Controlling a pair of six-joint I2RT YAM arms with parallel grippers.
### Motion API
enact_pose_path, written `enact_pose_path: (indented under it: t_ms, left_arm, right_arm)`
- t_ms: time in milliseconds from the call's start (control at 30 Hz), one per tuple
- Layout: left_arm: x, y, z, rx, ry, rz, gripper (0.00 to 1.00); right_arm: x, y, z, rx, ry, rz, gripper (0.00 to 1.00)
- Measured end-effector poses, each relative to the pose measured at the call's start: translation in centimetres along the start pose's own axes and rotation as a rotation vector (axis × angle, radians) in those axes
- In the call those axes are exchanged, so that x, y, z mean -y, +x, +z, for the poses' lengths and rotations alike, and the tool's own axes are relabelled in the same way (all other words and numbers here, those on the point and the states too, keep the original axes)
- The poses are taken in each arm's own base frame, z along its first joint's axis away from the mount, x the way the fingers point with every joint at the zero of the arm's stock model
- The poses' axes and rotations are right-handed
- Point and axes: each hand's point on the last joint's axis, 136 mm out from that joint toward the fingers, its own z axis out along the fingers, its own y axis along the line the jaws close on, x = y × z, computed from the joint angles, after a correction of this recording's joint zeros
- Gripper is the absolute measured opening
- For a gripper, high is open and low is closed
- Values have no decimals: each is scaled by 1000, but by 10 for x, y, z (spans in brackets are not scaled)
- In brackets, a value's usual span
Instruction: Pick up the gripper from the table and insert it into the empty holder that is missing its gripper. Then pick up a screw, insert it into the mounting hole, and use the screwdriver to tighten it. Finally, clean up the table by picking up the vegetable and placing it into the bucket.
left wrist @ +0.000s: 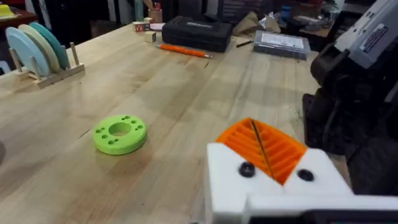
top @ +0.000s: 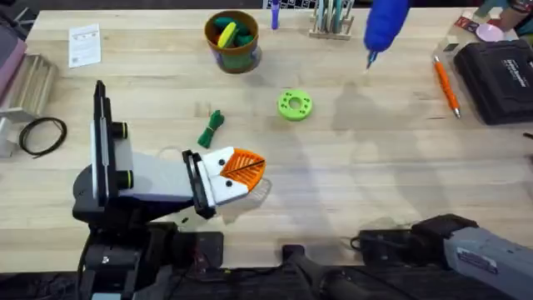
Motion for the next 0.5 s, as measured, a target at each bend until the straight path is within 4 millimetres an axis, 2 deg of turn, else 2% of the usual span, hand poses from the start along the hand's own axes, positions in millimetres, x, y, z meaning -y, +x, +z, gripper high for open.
enact_pose_path:
  t_ms: [167,200,233,300,500]
  left_arm:
    - [0,0,0,0,0,0,14]
    - [0,0,0,0,0,0,14]
    - [0,0,0,0,0,0,14]
    - [0,0,0,0,0,0,14]
    - [0,0,0,0,0,0,14]
  right_arm:
    - [-50,-5,-20,43,-139,-59,23]
    - [-65,-14,-24,94,-185,-75,23]
    - [-69,-17,-23,119,-199,-75,23]
    - [-76,-16,-18,157,-228,-68,23]
    - [-93,8,12,263,-334,2,23]
